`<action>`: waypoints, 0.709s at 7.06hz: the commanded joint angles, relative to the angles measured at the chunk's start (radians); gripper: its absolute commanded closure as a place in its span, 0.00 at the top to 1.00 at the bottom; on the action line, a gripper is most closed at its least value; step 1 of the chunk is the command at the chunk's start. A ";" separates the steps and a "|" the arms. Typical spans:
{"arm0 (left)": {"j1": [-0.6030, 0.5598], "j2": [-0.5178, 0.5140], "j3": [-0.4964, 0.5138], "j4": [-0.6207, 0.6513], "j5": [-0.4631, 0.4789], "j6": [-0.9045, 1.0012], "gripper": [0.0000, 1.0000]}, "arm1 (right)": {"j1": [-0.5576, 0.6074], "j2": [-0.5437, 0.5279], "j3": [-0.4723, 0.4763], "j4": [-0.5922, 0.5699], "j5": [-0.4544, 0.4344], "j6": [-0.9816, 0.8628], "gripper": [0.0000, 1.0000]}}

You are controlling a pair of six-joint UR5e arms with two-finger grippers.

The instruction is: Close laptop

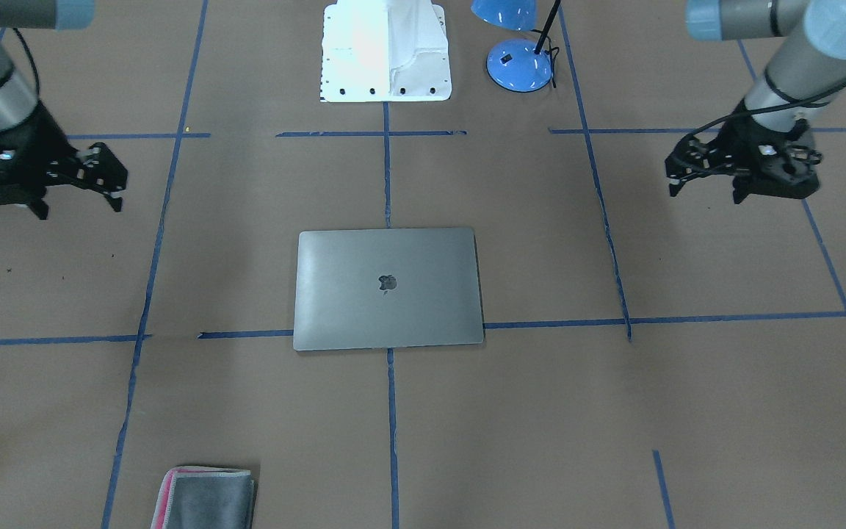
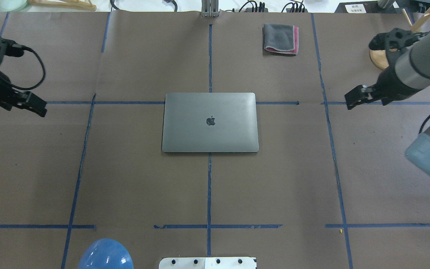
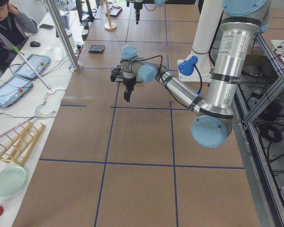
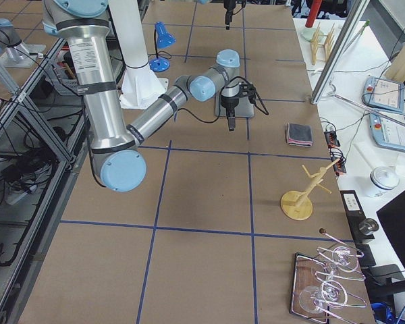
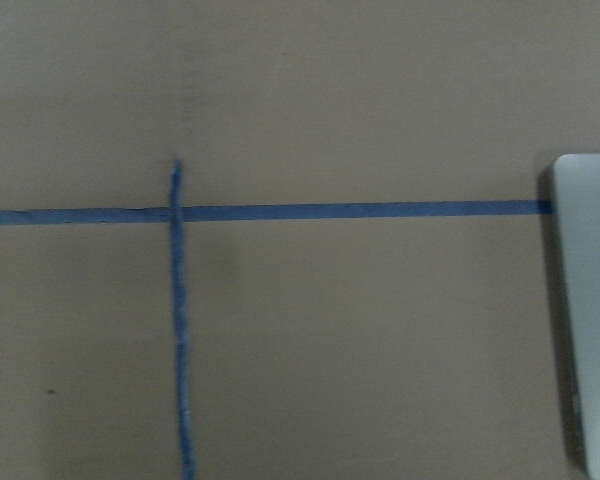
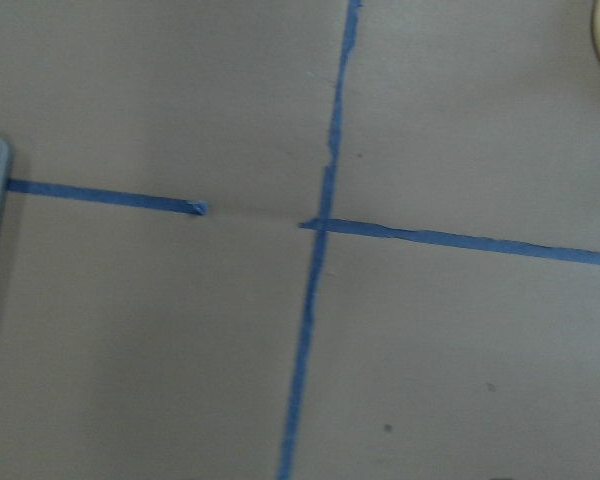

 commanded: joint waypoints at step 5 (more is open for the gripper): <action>-0.485 0.275 0.116 0.157 -0.134 0.651 1.00 | 0.536 -0.343 -0.223 0.001 0.261 -0.890 0.99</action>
